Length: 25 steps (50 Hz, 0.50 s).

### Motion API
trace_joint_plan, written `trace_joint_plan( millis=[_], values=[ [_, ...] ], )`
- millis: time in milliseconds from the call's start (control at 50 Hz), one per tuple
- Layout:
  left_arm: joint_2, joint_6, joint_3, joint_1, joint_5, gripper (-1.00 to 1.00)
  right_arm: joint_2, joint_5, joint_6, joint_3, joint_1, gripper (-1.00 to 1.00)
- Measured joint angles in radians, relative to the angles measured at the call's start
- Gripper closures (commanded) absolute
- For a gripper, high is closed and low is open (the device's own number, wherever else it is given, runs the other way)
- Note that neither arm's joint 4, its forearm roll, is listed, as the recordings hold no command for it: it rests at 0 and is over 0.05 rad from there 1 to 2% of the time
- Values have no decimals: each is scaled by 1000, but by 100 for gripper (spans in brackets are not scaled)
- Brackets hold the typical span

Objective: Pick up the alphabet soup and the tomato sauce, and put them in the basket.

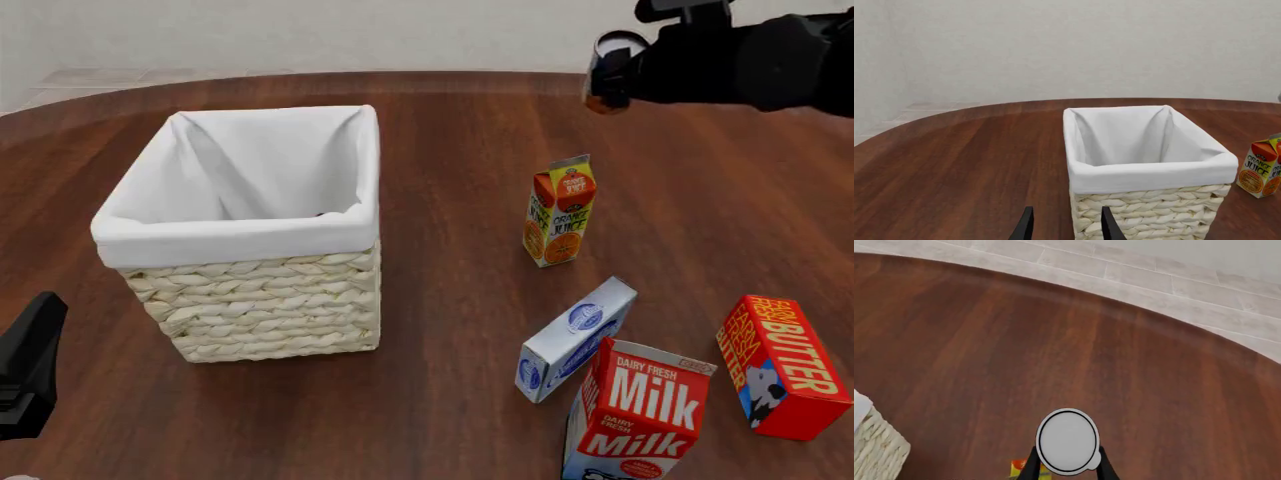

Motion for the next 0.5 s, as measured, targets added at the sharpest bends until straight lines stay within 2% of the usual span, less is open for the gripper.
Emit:
trace_joint_plan(
  millis=[500],
  values=[
    [0,0,0,0,0,-100,-40,23,-4,-16,121,100]
  ],
)
